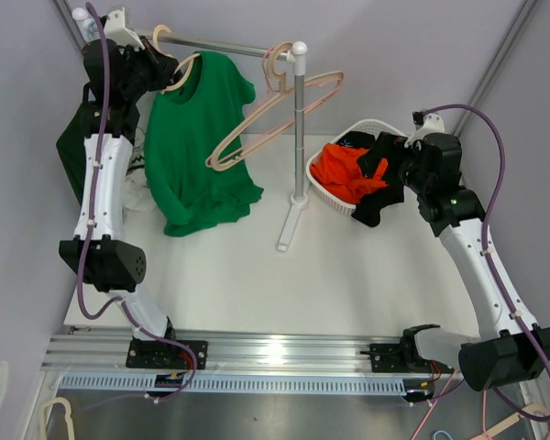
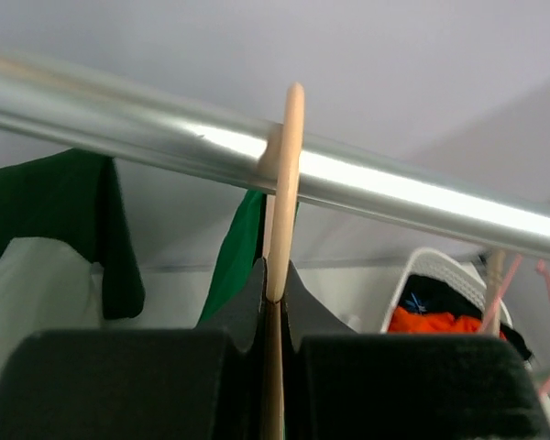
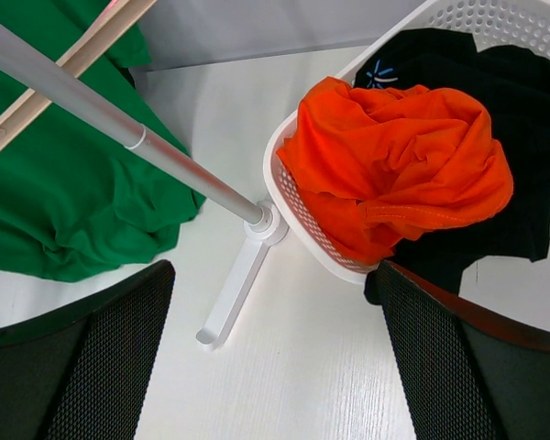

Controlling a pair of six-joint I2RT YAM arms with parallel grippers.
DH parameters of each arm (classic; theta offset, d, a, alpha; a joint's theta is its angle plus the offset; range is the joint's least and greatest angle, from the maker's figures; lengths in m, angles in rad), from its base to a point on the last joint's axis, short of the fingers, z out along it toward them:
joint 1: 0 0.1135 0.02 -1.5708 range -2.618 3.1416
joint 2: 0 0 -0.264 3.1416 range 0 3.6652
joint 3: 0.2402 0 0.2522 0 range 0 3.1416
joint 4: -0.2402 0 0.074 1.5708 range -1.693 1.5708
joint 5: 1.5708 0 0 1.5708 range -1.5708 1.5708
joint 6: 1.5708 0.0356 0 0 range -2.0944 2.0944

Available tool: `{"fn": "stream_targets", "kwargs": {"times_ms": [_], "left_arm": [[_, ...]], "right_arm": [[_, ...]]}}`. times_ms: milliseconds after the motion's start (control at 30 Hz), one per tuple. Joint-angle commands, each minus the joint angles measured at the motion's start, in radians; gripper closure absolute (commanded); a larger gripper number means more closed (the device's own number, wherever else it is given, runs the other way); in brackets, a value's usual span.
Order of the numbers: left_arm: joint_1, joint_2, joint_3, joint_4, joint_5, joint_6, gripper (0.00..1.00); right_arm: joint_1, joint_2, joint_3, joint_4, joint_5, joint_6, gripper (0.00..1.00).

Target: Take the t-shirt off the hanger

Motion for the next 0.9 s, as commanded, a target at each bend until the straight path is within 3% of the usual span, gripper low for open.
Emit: {"fn": "stream_targets", "kwargs": {"times_ms": [0, 133, 433, 633, 867], "left_arm": [[-0.056, -0.068, 0.013, -0.114, -0.297, -0.074, 0.99], [-0.084, -0.107, -0.039, -0.065, -0.292, -0.040, 0.99], [-0.094, -0.119, 0.018, 0.009, -0.280, -0.003, 0.99], [-0.099, -0.035, 0.203, -0.048, -0.283, 0.006, 0.99], [-0.113, -0.034, 0.246, -0.063, -0.266, 0.024, 0.99]], "right_arm": [[-0.004, -0.023, -0.003, 0.022, -0.022, 0.007, 0.04], [-0.004, -0.026, -0.004, 0.019, -0.023, 0.008, 0.04], [-0.006, -0.053, -0.015, -0.001, -0.022, -0.002, 0.04], [-0.006, -0.072, -0.038, 0.000, -0.030, 0.007, 0.04], [-0.006, -0.076, -0.049, 0.003, -0.028, 0.017, 0.04]]}}
